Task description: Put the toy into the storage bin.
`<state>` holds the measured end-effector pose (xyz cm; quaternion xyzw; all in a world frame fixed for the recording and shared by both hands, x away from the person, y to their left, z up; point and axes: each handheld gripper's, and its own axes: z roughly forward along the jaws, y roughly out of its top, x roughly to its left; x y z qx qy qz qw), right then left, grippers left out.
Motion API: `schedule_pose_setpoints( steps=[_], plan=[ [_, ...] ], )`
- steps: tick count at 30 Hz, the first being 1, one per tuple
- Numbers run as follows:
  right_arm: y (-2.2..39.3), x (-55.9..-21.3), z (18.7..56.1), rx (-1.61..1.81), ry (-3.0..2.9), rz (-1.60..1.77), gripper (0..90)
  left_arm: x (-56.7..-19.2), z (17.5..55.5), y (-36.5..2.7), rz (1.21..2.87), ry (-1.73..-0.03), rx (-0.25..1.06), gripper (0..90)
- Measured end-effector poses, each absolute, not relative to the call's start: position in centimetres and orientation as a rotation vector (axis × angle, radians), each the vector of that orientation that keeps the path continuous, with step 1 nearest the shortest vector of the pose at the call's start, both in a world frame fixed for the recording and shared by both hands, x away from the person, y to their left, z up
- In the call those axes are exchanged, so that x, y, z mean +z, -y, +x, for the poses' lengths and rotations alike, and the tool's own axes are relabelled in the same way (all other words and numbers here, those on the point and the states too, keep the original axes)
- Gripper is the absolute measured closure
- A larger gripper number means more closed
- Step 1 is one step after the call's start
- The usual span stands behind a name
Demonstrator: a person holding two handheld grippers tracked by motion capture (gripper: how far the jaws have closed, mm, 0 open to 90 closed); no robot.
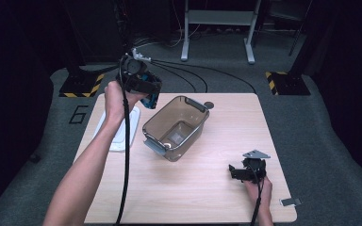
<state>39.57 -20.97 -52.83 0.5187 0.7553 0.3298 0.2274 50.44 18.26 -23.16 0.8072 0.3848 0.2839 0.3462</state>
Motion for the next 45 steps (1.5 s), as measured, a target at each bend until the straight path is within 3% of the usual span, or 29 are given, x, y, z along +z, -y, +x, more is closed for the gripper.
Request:
schedule_pose_setpoints(
  steps=[16, 45],
  plan=[
    [21.0, -52.8, 39.6, 0.908, -2.081, 1.428, 8.6, -24.5, 50.5, -15.3, 2.136, -0.941, 0.646, 24.7],
    [21.0, -52.8, 39.6, 0.908, -2.081, 1.428, 8.5, -31.9, 51.1, -13.8, 2.360, -0.996, 0.401, 24.6]
  ],
)
